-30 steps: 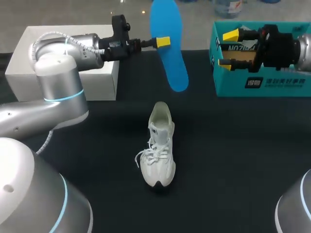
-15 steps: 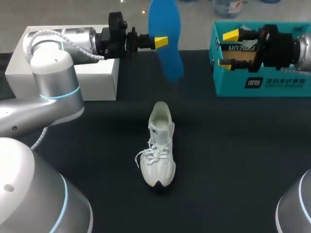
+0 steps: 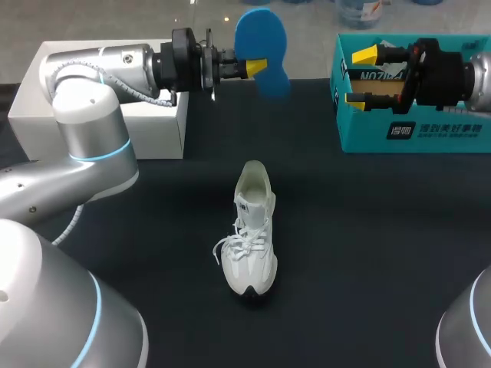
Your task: Take the shoe out of the shoebox, open the shoe tongue, remove and reinsert the insole, then place the shoe into the shoebox
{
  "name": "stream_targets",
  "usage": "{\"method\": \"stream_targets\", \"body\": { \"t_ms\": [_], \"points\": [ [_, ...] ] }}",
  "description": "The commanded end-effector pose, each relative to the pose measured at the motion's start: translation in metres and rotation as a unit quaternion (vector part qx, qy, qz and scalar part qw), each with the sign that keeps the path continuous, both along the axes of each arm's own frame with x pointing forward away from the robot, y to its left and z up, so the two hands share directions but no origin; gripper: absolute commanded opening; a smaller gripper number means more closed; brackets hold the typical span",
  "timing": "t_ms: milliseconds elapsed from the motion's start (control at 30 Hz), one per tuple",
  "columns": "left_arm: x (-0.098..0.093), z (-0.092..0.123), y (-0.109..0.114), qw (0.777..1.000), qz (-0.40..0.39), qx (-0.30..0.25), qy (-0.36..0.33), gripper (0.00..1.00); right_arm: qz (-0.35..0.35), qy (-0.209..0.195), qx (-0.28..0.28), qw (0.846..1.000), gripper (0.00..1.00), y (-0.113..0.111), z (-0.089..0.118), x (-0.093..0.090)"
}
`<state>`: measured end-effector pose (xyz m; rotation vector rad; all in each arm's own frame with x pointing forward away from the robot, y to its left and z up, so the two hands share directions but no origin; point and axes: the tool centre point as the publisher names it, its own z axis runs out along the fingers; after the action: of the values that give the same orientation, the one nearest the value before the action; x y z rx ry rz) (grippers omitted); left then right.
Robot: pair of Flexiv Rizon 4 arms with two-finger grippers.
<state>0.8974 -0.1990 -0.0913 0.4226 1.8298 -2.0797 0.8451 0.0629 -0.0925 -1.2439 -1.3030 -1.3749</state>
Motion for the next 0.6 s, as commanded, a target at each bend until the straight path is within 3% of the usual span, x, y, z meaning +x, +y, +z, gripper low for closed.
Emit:
{"method": "stream_targets", "body": {
  "t_ms": [33, 133, 167, 233, 267, 333, 467, 567, 600],
  "points": [
    [-0.0041, -0.0014, -0.0020, 0.919, 0.054, 0.014, -0.391, 0.00, -0.001, 0.000, 0.000, 1.000, 1.00, 0.0016, -0.0007, -0.0001],
    [-0.0051, -0.0004, -0.0022, 0.874, 0.052, 0.024, -0.482, 0.00, -0.001, 0.000, 0.000, 1.000, 1.00, 0.0016, -0.0007, -0.0001],
    [-0.0052, -0.0002, -0.0022, 0.871, 0.053, 0.025, -0.488, 0.00, -0.001, 0.000, 0.000, 1.000, 1.00, 0.0016, -0.0007, -0.0001],
    [-0.0038, -0.0024, -0.0026, 0.818, 0.053, 0.037, -0.571, 0.00, -0.001, 0.000, 0.000, 1.000, 1.00, 0.0016, -0.0007, -0.0001],
    [-0.0033, -0.0030, -0.0026, 0.820, 0.055, 0.039, -0.569, 0.00, -0.001, 0.000, 0.000, 1.000, 1.00, 0.0016, -0.0007, -0.0001],
    [-0.0037, -0.0032, -0.0026, 0.785, 0.054, 0.049, -0.616, 0.00, -0.001, 0.000, 0.000, 1.000, 1.00, 0.0016, -0.0007, -0.0001],
    [-0.0017, -0.0049, -0.0035, 0.739, 0.050, 0.058, -0.669, 0.00, -0.001, 0.000, 0.000, 1.000, 1.00, 0.0016, -0.0007, -0.0001],
    [-0.0014, -0.0038, -0.0042, 0.730, 0.062, 0.044, -0.679, 0.00, -0.001, 0.000, 0.000, 1.000, 1.00, 0.0016, -0.0007, -0.0001],
    [-0.0013, -0.0024, -0.0052, 0.746, 0.077, 0.036, -0.661, 0.00, -0.001, 0.000, 0.000, 1.000, 1.00, 0.0016, -0.0007, -0.0001]
  ]
}}
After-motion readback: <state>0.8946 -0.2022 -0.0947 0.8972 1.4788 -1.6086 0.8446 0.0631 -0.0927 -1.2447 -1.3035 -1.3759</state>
